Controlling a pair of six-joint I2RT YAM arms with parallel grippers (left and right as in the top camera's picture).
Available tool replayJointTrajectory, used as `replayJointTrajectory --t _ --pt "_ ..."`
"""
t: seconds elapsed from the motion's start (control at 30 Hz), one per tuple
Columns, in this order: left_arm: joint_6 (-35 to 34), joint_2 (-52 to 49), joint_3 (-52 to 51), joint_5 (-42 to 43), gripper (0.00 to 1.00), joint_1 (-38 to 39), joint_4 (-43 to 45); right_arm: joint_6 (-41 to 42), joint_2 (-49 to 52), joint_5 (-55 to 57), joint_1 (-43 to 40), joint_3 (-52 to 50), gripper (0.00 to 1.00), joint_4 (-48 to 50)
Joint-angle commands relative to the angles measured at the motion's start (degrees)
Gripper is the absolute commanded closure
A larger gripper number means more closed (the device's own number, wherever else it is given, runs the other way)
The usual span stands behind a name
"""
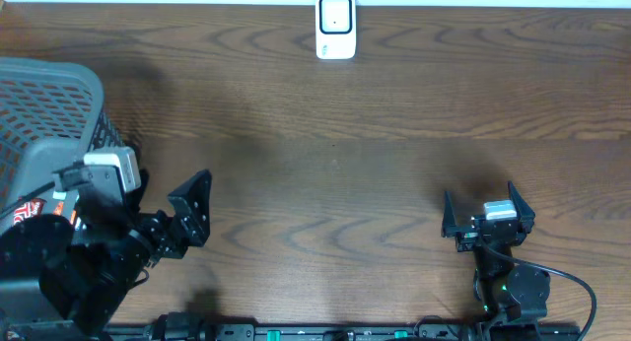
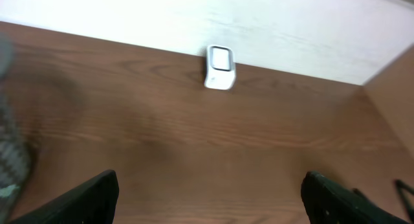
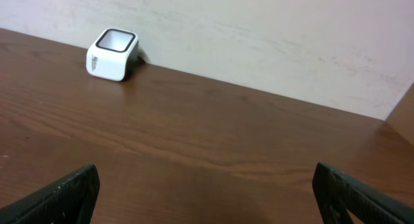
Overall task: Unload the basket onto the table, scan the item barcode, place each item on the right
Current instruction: 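Move the left gripper into the basket over the green-lidded jar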
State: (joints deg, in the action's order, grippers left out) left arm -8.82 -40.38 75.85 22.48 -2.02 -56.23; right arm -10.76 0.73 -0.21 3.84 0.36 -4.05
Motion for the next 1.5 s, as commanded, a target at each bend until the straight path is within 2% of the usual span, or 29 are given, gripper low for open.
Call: replayJointTrajectory --t 0.0,0.07,0.23,0.33,0.43,0.53,0.63,0.73,0.83,1.0,1.03,1.1,1.2,1.37,1.47 --pt "-2.99 -1.92 4.0 2.73 0.1 0.07 -0.33 0.85 -0.35 -0.11 0.13 -0.04 0.01 -0.24" --pt "-5.14 -3.39 7.34 0.33 0.09 0.07 -0.57 0.85 -0.35 -0.11 0.13 -0.04 0.01 -0.24" --pt "-5.27 -10.36 21.03 -3.63 0.09 0.07 -4.24 0.85 -0.35 -0.11 0.13 -0.04 0.01 -0.24" --pt "-5.81 -16.9 32.94 -12.81 0.09 0.07 -11.74 0.85 -0.35 -0.11 0.13 -0.04 0.01 -0.24" --pt "-9.4 -25.51 47.89 -25.94 0.09 0.07 -21.55 0.85 -0.35 -0.11 0.13 -0.04 0.01 -0.24" --pt "-11.87 -33.57 60.35 -35.58 0.09 0.04 -29.29 0.85 -0.35 -0.11 0.13 -0.04 0.01 -0.24" --pt "-16.79 -37.94 65.61 -42.95 0.09 -1.7 -34.01 0.85 -0.35 -0.11 0.13 -0.04 0.01 -0.24" --pt "-20.63 -40.37 66.47 -45.31 0.09 -6.12 -37.4 0.85 -0.35 -0.11 0.13 -0.04 0.01 -0.24" --pt "-24.44 -43.21 66.31 -44.5 0.09 -15.78 -40.57 0.85 -0.35 -0.11 0.13 -0.04 0.01 -0.24" --pt "-24.48 -45.27 65.59 -35.93 0.09 -30.25 -40.54 0.85 -0.35 -0.11 0.13 -0.04 0.01 -0.24" --pt "-24.46 -45.81 64.3 -32.17 0.09 -36.02 -40.57 0.85 -0.35 -0.11 0.13 -0.04 0.01 -0.24" --pt "-24.41 -46.12 61.83 -28.28 0.09 -40.89 -40.54 0.85 -0.35 -0.11 0.13 -0.04 0.01 -0.24" --pt "-24.59 -46.1 55.47 -25.59 0.09 -46.6 -40.57 0.85 -0.35 -0.11 0.13 -0.04 0.01 -0.24" --pt "-28.13 -46.1 42.03 -25.64 0.09 -51.47 -40.11 0.85 -0.35 -0.11 0.13 -0.04 0.01 -0.24" --pt "-28.37 -46.1 32.39 -25.92 0.09 -53.22 -35.65 0.85 -0.35 -0.11 0.13 -0.04 0.01 -0.24"
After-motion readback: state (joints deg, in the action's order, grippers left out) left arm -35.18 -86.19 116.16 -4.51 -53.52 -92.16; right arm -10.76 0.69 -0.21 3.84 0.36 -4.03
